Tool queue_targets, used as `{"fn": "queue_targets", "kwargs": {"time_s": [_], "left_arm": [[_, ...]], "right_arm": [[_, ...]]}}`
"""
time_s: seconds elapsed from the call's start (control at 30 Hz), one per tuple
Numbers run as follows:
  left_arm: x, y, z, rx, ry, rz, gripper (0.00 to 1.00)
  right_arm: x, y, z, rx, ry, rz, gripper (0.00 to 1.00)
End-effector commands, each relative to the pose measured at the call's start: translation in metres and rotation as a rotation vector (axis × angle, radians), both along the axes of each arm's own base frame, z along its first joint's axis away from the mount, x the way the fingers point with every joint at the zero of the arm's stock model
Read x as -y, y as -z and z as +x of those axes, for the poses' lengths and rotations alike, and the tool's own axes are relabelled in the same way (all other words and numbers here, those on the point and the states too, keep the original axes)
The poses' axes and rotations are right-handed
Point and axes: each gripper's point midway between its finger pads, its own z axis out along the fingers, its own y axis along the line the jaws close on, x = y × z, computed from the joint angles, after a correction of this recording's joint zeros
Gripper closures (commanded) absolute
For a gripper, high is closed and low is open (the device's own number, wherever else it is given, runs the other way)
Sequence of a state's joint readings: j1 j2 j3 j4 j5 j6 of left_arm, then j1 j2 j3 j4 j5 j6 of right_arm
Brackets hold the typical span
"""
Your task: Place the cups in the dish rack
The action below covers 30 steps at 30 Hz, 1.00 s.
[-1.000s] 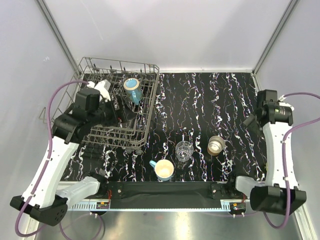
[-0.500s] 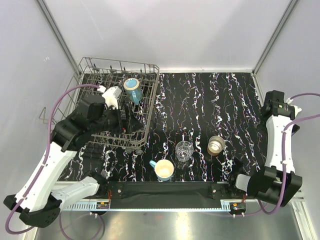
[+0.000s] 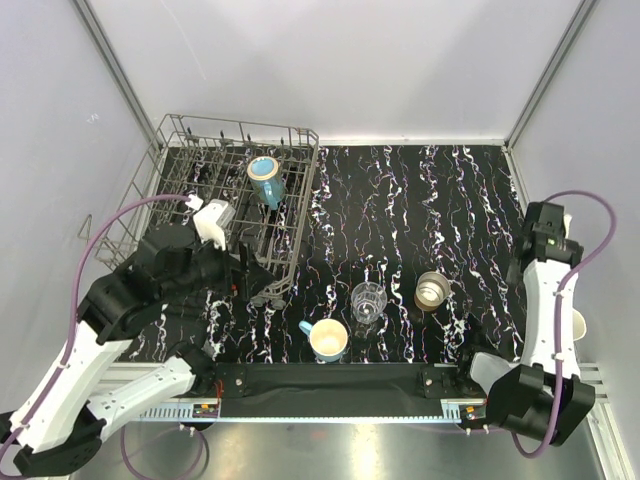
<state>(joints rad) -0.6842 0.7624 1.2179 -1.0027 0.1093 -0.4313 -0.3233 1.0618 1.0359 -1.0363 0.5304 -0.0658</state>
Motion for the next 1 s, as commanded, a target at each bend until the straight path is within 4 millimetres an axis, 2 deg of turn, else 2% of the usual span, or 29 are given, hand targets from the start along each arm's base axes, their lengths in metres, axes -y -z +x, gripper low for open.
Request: {"fn": "queue_targets", "kwargs": {"time_s": [0.0,0.1,0.2,0.37,0.5,0.73,0.97], "left_arm": [[0.0,-0.005,0.004,0.072,0.016,0.011,0.11],[0.001,-0.001,0.001,0.07,0.03,0.012,0.1],[0.004,0.004,-0.002,0.057,0.048,0.009,0.1],[0.005,0.003,-0.003,0.051,0.056,0.009,0.1],[0.004,0.005,-0.002,0.046,0.048,0.022,0.1],[-0.001,0.006,0.001,0.053,0.034,0.048,0.09],[-0.003,0.008,0.003,0.051,0.03,0.073,0.09]], "right_arm": [[0.003,0.014,-0.012,-0.128,-0.124,-0.032,0.17],[0.005,0.021,-0.029,-0.179,-0.14,-0.066,0.15],[0.007,0.029,-0.036,-0.204,-0.136,-0.065,0.14],[0.01,0.045,-0.032,-0.211,-0.142,-0.02,0.16],[0.007,0.059,-0.035,-0.234,-0.155,0.013,0.22],[0.012,0.069,-0.037,-0.281,-0.154,0.012,0.32],[0.017,0.079,-0.04,-0.307,-0.137,0.014,0.35]]}}
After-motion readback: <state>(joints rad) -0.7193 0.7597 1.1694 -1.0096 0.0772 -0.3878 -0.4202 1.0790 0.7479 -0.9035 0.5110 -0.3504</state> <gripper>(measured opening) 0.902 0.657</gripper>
